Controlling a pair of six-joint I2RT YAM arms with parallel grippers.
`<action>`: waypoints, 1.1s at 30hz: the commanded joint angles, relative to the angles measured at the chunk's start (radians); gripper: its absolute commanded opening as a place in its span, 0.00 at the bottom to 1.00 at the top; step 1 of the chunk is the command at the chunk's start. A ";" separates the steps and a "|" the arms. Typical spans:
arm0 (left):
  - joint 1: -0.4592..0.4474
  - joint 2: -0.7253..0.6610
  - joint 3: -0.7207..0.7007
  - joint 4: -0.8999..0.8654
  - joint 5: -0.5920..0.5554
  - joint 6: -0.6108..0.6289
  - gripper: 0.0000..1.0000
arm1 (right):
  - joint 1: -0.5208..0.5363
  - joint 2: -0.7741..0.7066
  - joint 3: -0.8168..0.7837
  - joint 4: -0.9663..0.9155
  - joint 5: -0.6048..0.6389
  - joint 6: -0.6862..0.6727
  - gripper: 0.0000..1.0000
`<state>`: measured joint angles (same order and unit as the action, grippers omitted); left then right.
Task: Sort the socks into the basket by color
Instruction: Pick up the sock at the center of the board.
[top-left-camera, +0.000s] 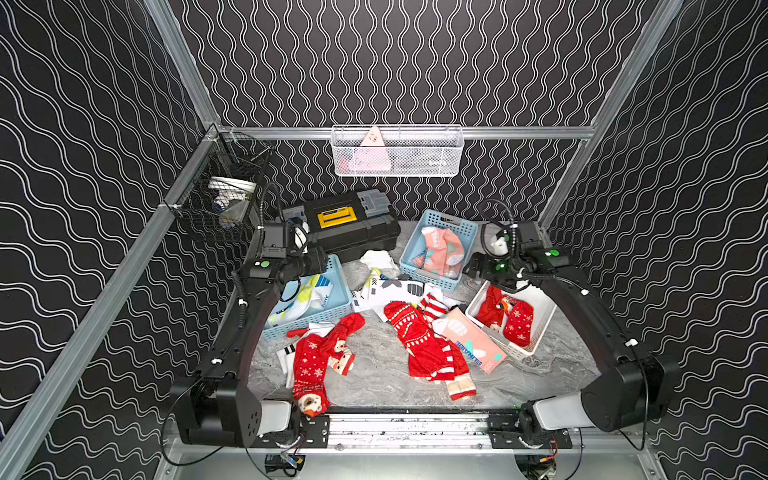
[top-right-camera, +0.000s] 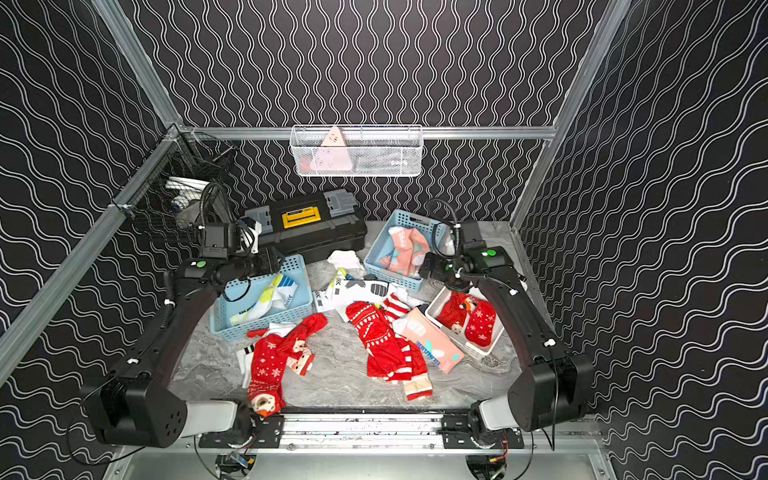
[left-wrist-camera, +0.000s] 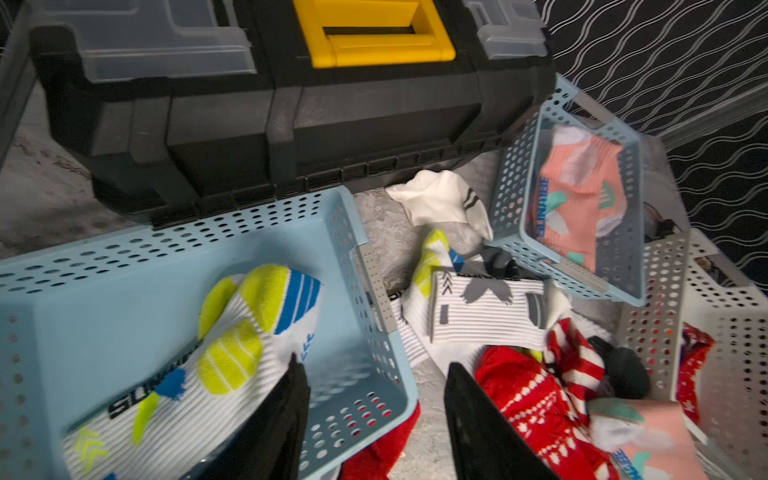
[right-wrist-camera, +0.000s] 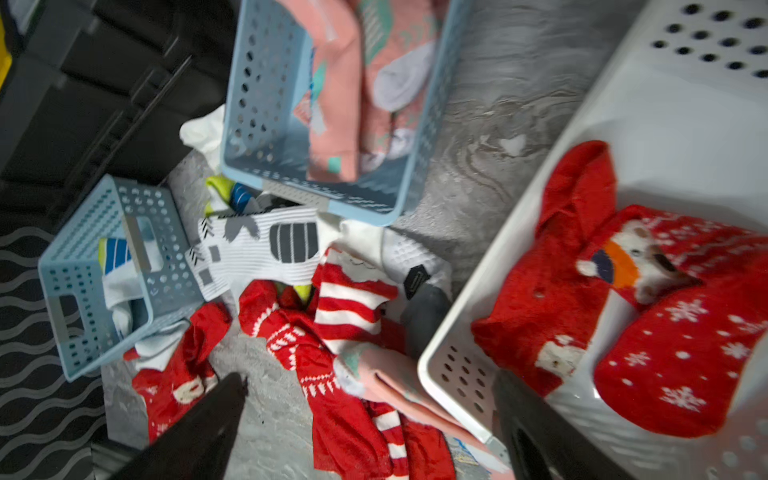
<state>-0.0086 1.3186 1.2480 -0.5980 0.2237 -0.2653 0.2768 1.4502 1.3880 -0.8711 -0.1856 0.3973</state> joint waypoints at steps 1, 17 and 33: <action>-0.039 -0.023 -0.020 -0.011 0.043 -0.051 0.56 | 0.080 0.024 0.024 -0.028 0.000 -0.030 0.87; -0.230 -0.186 -0.243 -0.022 -0.030 -0.174 0.57 | 0.430 0.341 0.107 0.030 0.012 -0.075 0.61; -0.246 -0.266 -0.312 -0.043 -0.042 -0.186 0.57 | 0.460 0.531 0.104 0.095 0.094 -0.086 0.48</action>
<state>-0.2550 1.0557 0.9367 -0.6296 0.1951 -0.4496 0.7338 1.9682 1.4906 -0.7933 -0.1120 0.3191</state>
